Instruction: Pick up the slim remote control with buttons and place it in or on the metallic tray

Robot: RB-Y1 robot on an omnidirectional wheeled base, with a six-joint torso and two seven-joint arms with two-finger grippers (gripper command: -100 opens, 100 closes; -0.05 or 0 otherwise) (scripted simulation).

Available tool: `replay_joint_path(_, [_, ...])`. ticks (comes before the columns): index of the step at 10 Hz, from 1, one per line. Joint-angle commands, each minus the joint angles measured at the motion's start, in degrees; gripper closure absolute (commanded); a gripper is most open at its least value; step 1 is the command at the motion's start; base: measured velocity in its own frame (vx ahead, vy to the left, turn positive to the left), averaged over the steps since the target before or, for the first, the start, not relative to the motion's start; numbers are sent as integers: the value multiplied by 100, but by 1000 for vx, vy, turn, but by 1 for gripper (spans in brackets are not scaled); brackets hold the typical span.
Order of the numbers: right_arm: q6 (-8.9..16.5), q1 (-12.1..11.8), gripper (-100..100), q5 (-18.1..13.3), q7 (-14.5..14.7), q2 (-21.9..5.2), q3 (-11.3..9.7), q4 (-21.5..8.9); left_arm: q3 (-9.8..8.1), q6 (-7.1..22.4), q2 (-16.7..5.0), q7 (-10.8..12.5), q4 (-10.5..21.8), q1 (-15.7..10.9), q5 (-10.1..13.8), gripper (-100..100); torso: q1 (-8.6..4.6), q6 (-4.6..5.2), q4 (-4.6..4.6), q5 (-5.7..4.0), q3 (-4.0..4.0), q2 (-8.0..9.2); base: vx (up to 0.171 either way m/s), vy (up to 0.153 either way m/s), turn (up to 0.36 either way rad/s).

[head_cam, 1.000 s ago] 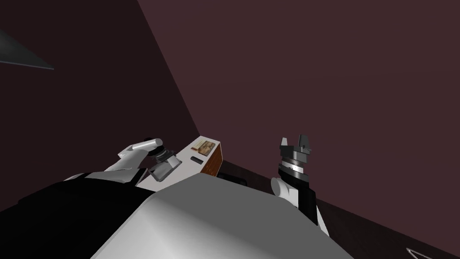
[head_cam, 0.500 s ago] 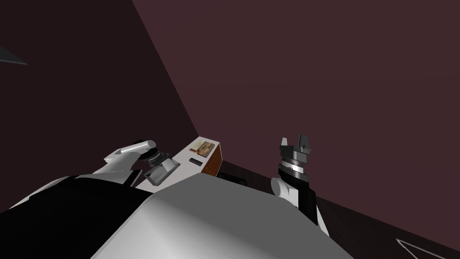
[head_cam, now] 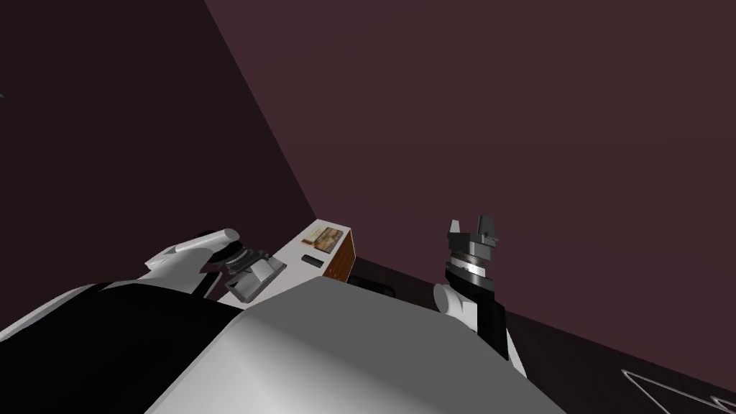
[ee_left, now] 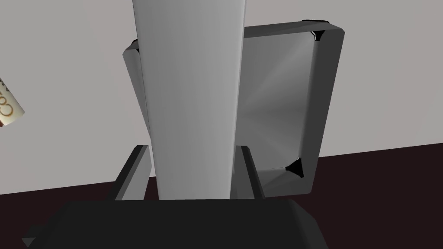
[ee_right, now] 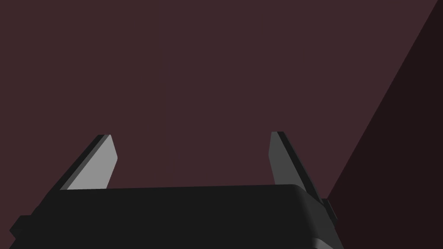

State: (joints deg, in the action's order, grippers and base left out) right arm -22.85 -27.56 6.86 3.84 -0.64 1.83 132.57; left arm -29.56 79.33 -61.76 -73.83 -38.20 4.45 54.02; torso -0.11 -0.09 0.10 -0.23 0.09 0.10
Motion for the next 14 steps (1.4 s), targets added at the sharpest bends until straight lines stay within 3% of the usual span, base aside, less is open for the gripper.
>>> replay_joint_path(1, [0, 0, 0, 0, 0, 0, 0, 0, -11, -4, -49, -102, 163, -14, 33, 100, 0, 0, 0, 0, 0, 0, 7, 27, -18])
replay_joint_path(3, [0, 0, 0, 0, 0, 0, 0, 0, -103, -29, -120, -329, 473, 98, 148, 100, -3, 1, 2, -3, 1, 0, 10, 28, -61])
replay_joint_path(5, [0, 0, 0, 0, 0, 0, 0, 0, -103, -29, -120, -329, 478, 98, 148, 100, -4, 3, 3, -3, 1, 0, 4, 21, -8])
replay_joint_path(8, [0, 0, 0, 0, 0, 0, 0, 0, -277, -87, -218, -657, 964, 271, 324, 100, -7, 4, 4, -7, 2, 1, 8, 30, -84])
replay_joint_path(10, [0, 0, 0, 0, 0, 0, 0, 0, -272, -120, -213, -692, 1036, 253, 322, 100, 2, 4, 4, -5, 1, -3, 16, 37, -40])
replay_joint_path(11, [0, 0, 0, 0, 0, 0, 0, 0, -277, -130, -216, -716, 1061, 252, 327, -100, -8, 6, 4, -6, 1, -1, 0, 0, 0])
replay_joint_path(14, [0, 0, 0, 0, 0, 0, 0, 0, -277, -130, -216, -713, 1058, 252, 326, -100, -20, 6, 5, -10, 3, 2, 0, 0, 0])
